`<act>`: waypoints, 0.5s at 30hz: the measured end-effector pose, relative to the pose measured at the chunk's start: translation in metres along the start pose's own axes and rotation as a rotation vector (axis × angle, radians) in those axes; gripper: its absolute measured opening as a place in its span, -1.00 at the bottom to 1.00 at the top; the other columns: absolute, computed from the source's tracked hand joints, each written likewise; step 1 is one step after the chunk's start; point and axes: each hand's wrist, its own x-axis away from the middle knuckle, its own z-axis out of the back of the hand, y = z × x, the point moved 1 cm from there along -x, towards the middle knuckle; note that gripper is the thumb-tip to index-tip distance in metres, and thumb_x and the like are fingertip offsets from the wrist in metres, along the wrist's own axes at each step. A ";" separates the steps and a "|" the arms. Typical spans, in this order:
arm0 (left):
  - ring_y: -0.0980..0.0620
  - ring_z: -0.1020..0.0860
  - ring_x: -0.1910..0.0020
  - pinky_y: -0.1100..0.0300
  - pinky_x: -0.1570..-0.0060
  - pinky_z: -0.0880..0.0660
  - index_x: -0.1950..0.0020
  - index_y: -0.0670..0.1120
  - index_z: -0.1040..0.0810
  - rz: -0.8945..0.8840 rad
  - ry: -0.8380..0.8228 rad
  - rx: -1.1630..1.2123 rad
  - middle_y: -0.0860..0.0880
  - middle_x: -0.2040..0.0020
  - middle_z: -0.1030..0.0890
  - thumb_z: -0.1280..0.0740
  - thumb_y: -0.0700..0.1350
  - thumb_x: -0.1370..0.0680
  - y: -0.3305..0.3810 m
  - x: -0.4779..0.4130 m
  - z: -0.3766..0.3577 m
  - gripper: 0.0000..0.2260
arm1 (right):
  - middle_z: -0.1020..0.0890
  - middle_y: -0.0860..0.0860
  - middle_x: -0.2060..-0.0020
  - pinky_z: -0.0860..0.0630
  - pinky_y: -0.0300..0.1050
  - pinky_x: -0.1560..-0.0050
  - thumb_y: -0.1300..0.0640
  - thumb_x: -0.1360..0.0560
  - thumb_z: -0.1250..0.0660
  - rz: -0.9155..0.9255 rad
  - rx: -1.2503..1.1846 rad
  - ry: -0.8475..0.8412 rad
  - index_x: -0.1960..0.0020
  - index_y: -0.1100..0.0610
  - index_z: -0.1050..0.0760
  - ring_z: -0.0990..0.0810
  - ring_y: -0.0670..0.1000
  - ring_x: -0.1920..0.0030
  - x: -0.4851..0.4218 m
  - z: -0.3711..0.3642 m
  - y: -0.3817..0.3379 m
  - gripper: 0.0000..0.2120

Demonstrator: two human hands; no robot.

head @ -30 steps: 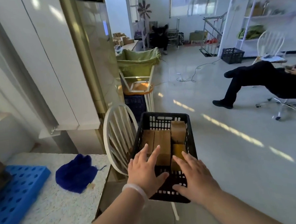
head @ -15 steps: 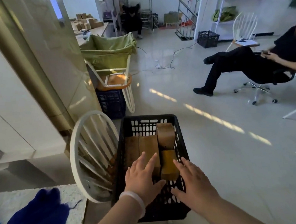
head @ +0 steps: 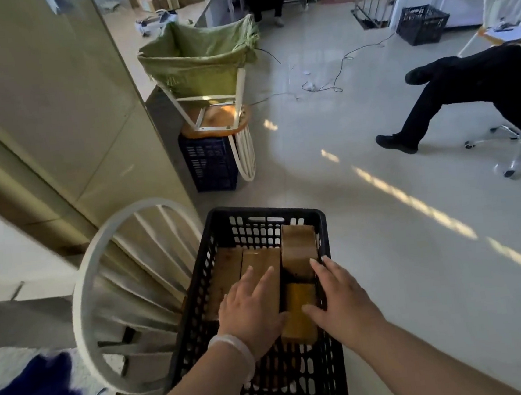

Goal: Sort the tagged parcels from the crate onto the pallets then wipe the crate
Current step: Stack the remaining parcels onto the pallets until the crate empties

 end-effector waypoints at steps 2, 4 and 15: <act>-0.05 -0.01 -0.58 -0.09 -0.52 -0.06 -0.55 0.31 0.17 0.035 -0.039 0.004 0.05 -0.62 0.07 -0.30 0.29 -0.51 -0.008 -0.009 -0.010 -0.21 | 0.08 -0.09 -0.59 -0.09 0.04 -0.53 -0.21 -0.51 -0.32 0.004 -0.011 -0.037 -0.58 -0.15 0.13 0.05 0.01 -0.57 -0.012 -0.006 -0.001 -0.16; -0.04 0.00 -0.58 -0.07 -0.53 -0.06 -0.56 0.31 0.18 0.055 -0.081 -0.003 0.06 -0.62 0.09 -0.28 0.29 -0.52 -0.017 -0.019 -0.018 -0.21 | 0.10 -0.10 -0.58 -0.07 0.02 -0.52 -0.20 -0.51 -0.32 0.007 -0.016 -0.090 -0.59 -0.15 0.14 0.07 -0.01 -0.57 -0.022 -0.016 -0.003 -0.16; -0.05 0.01 -0.58 -0.04 -0.53 -0.04 -0.57 0.28 0.17 0.138 -0.252 0.082 0.04 -0.62 0.11 -0.25 0.26 -0.56 -0.079 -0.083 -0.060 -0.26 | 0.12 -0.15 -0.58 -0.08 0.07 -0.52 -0.21 -0.51 -0.31 -0.111 -0.104 -0.304 -0.58 -0.16 0.19 0.09 -0.03 -0.57 -0.086 -0.088 -0.012 -0.14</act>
